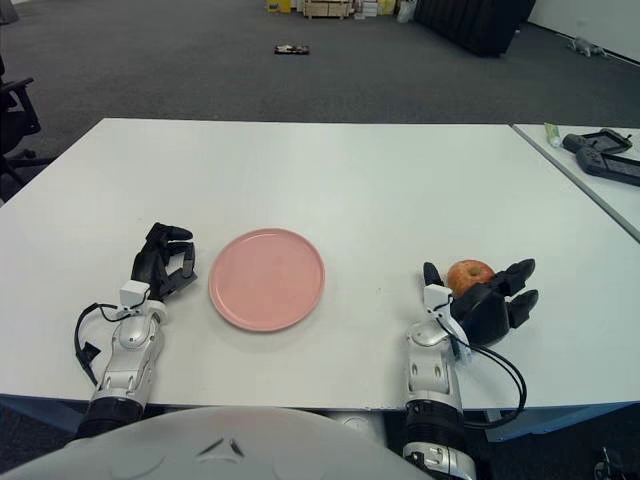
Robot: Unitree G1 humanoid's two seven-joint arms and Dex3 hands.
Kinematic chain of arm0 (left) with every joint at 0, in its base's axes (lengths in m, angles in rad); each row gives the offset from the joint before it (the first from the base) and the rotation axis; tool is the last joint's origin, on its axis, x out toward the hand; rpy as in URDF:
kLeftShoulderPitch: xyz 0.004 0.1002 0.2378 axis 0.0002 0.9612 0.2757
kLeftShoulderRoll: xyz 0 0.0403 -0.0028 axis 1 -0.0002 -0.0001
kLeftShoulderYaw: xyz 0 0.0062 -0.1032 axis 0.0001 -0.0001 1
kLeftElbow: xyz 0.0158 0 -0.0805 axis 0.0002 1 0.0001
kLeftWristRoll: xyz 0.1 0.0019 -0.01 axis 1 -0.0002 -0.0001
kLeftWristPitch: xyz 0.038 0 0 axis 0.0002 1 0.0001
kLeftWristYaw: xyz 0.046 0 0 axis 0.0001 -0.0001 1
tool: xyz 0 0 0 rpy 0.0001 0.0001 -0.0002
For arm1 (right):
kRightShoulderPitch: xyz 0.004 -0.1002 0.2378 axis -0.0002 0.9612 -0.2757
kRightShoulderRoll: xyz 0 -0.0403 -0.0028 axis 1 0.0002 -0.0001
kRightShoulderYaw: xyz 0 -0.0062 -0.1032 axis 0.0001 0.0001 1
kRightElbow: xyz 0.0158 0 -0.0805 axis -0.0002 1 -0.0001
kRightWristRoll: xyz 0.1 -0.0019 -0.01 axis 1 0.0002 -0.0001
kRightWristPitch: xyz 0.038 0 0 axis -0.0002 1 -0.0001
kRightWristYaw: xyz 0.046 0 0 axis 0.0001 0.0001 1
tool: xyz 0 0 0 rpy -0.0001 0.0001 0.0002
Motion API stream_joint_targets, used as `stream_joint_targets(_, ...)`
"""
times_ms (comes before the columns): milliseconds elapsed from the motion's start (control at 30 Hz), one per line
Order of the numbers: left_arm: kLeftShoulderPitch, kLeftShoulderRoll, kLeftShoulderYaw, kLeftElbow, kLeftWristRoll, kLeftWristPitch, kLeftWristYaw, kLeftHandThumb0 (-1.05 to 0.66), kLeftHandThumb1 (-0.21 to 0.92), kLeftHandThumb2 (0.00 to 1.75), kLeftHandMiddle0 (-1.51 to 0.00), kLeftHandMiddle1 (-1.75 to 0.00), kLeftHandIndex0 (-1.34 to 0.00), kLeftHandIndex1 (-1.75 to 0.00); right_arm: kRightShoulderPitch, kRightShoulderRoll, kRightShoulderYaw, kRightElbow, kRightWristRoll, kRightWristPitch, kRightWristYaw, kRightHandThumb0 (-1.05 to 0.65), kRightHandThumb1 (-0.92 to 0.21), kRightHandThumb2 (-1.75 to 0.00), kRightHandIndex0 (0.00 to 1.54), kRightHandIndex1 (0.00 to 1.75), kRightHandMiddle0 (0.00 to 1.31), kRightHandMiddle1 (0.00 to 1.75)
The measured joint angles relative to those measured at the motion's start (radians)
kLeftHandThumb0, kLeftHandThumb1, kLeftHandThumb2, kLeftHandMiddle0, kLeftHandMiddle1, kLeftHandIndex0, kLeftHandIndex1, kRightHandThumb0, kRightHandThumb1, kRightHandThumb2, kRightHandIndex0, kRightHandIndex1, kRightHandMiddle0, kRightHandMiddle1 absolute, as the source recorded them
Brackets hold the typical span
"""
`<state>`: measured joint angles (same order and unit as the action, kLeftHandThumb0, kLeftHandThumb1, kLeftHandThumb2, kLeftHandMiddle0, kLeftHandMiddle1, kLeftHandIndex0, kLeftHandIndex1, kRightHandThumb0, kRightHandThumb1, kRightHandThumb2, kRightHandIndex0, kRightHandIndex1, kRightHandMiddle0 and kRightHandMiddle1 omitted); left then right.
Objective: Put the apple into the plate.
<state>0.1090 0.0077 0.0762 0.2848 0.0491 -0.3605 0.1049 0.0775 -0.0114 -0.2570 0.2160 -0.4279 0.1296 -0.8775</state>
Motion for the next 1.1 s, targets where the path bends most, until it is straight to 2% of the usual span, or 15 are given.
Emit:
stream_joint_targets(500, 0.006, 0.0, 0.001, -0.006, -0.002, 0.0, 0.0, -0.39, 0.63, 0.93, -0.63, -1.63, -0.37, -1.75, -0.104, -0.025, -0.036, 0.141, 0.094, -0.064, 0.031, -0.76, -0.56, -0.74, 0.0, 0.0, 0.0, 0.0)
stream_joint_targets(967, 0.011, 0.0, 0.002, -0.012, -0.002, 0.0, 0.0, -0.39, 0.64, 0.92, -0.64, -1.65, -0.37, -1.75, -0.143, -0.043, -0.036, 0.218, 0.105, -0.139, 0.018, -0.66, -0.47, -0.95, 0.03, 0.04, 0.0, 0.03)
stream_joint_targets(1033, 0.011, 0.0, 0.002, -0.012, -0.002, 0.0, 0.0, -0.39, 0.64, 0.92, -0.63, -1.65, -0.37, -1.75, -0.147, -0.043, -0.036, 0.225, 0.108, -0.152, 0.016, -0.59, -0.43, -0.99, 0.02, 0.26, 0.0, 0.23)
stream_joint_targets(1067, 0.012, 0.0, 0.002, -0.012, -0.002, 0.0, 0.0, -0.39, 0.64, 0.92, -0.63, -1.65, -0.37, -1.75, -0.148, -0.043, -0.036, 0.228, 0.109, -0.159, 0.014, -0.58, -0.42, -1.0, 0.02, 0.31, 0.0, 0.28)
stream_joint_targets(1100, 0.012, 0.0, 0.002, -0.013, -0.002, 0.0, 0.0, -0.39, 0.64, 0.92, -0.63, -1.64, -0.37, -1.75, -0.149, -0.043, -0.037, 0.234, 0.113, -0.171, 0.01, -0.55, -0.4, -1.02, 0.01, 0.45, 0.0, 0.42)
